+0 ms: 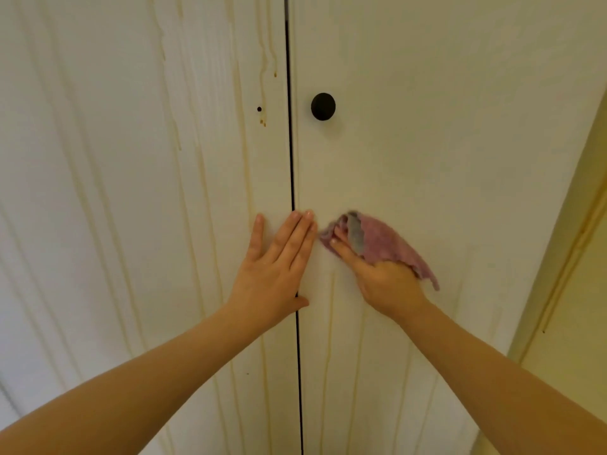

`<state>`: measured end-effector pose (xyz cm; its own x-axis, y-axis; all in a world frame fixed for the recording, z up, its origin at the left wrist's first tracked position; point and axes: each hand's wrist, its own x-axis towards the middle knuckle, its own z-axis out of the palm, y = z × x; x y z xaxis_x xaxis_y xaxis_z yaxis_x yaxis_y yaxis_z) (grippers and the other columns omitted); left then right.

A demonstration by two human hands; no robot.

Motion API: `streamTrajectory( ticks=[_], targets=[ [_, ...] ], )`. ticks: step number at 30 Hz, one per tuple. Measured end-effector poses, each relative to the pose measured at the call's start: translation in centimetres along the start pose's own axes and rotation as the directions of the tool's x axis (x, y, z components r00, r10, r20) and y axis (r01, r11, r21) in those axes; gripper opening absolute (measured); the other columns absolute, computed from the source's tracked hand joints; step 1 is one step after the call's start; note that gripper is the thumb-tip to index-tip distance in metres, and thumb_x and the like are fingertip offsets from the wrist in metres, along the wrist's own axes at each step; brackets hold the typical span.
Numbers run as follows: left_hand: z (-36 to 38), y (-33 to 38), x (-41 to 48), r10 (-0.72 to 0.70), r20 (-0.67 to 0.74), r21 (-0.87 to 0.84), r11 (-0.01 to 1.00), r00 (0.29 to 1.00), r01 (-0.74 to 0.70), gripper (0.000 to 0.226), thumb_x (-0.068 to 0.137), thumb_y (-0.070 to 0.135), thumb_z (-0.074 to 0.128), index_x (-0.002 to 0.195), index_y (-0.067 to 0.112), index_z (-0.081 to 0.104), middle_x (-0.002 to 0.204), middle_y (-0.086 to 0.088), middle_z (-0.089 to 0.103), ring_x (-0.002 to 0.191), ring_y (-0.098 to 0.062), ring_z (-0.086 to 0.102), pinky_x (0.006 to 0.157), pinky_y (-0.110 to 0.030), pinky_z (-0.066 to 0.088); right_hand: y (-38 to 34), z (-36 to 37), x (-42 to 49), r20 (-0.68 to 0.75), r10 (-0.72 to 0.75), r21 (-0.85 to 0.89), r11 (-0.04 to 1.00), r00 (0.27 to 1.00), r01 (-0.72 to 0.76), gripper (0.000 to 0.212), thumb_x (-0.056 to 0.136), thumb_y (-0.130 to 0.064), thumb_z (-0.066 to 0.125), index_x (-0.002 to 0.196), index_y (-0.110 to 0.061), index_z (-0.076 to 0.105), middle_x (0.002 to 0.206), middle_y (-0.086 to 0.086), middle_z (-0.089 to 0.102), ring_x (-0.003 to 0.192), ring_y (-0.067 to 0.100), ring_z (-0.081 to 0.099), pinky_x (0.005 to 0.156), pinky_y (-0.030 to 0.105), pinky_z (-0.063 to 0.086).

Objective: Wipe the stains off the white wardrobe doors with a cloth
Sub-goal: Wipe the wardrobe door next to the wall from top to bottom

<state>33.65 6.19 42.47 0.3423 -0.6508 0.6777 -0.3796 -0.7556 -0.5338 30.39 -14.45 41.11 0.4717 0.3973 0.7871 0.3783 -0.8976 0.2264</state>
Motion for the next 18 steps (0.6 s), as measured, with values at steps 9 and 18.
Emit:
streamTrajectory(
  ticks=[9,18],
  targets=[
    [0.4,0.8,-1.0,-0.029,-0.001,0.006,1.0,1.0,0.029,0.136,0.042,0.054,0.086,0.145,-0.002,0.017,0.153,-0.013,0.016,0.141,-0.028,0.016,0.112,-0.059,-0.002,-1.7,0.8,-4.5,0.41,0.028,-0.029,0.999,0.912,-0.017,0.051,0.086,-0.069,0.026,0.132,-0.049,0.037,0.141,-0.021,0.036,0.128,-0.006,0.032,0.112,0.031,0.025],
    [0.8,1.9,-1.6,-0.059,-0.001,0.029,0.998,0.998,0.059,0.132,0.043,0.051,0.087,0.144,-0.002,0.02,0.153,-0.012,0.016,0.141,-0.028,0.017,0.112,-0.058,-0.001,-0.7,2.7,-5.3,0.251,0.002,-0.099,0.995,0.968,0.024,0.044,0.101,-0.017,0.012,0.141,-0.023,0.03,0.134,-0.006,0.051,0.117,0.011,0.051,0.096,0.022,0.041]
  ],
)
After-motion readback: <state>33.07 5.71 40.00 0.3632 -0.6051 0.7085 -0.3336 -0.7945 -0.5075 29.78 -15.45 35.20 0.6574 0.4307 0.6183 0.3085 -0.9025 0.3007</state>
